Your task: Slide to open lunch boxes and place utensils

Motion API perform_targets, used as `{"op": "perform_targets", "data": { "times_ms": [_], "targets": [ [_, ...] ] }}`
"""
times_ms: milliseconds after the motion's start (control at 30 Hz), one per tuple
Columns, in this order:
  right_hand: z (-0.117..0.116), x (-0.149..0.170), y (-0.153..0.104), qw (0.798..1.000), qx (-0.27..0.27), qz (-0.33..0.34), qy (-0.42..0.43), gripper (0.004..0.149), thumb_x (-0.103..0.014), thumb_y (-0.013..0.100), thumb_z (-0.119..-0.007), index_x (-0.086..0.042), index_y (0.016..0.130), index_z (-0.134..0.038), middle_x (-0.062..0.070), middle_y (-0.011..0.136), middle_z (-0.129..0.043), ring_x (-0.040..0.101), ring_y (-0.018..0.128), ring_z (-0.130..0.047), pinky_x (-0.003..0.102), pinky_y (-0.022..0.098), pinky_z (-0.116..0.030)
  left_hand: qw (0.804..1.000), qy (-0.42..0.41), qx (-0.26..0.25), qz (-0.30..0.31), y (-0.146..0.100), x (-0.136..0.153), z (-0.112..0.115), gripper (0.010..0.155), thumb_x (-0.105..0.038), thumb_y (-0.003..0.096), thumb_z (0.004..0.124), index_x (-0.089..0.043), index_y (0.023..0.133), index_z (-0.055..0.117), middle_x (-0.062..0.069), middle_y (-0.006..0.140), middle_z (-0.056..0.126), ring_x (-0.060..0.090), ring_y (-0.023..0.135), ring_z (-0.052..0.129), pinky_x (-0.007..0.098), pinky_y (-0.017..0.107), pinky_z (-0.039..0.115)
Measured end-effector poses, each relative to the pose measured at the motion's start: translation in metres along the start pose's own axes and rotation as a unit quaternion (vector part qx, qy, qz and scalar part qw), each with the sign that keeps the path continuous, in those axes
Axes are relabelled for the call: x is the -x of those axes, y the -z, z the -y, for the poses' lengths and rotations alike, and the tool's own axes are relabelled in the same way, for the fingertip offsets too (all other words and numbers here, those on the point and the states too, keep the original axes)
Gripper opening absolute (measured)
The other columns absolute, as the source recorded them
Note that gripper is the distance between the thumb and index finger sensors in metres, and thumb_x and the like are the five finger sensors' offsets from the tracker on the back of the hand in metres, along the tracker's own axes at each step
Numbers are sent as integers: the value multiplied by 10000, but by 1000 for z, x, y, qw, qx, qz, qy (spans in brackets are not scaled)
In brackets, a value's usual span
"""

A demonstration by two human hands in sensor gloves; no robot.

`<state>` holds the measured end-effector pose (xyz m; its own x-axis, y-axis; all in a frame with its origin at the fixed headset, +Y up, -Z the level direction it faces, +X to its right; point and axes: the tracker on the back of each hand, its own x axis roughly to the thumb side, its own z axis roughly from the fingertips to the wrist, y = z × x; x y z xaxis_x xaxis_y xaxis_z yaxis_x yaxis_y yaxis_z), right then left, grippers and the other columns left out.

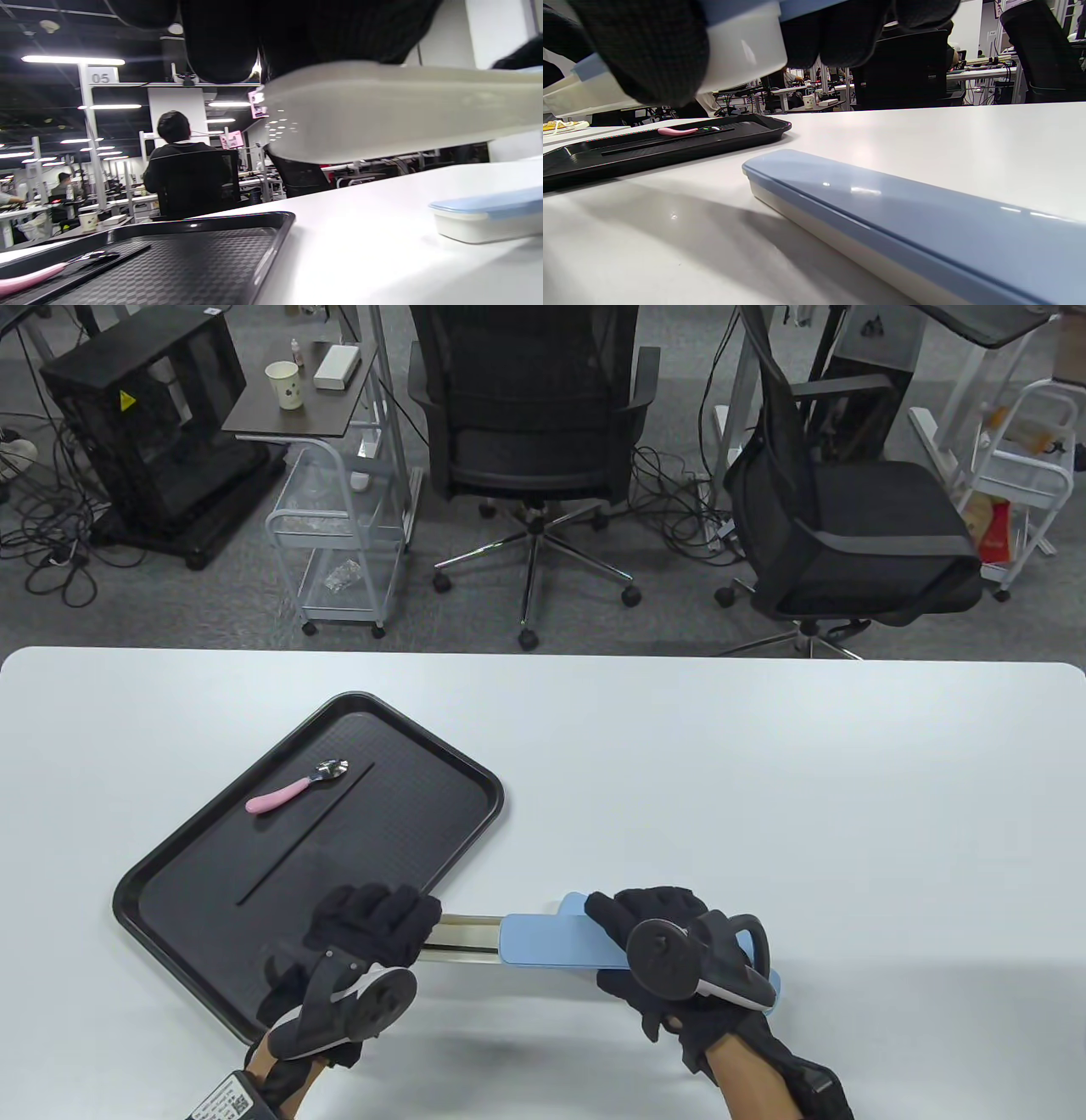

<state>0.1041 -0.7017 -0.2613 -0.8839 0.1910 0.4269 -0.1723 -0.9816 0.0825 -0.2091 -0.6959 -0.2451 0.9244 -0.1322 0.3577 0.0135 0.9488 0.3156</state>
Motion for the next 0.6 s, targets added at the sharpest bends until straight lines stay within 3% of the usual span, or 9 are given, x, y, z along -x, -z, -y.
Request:
{"op": "perform_targets", "data": {
  "times_ms": [300,600],
  "targets": [
    [2,5,0,1000,2,-6,5,769,-490,427,-884,-341,1059,-473,85,1054,-571,372,976,-630,637,740,-462,993,-15,33,-109,7,46,3,583,-449,383,767,-398,950,643,-95,1038,725,272,1008,638,549,718,465],
    [5,13,-1,1000,11,-17,12,768,-490,427,-884,-340,1060,-474,85,1054,-571,371,976,-630,637,739,-462,959,-16,119,-256,24,100,27,657,-458,385,790,-376,998,570,-71,1089,641,292,1029,583,552,725,429]
  ]
}}
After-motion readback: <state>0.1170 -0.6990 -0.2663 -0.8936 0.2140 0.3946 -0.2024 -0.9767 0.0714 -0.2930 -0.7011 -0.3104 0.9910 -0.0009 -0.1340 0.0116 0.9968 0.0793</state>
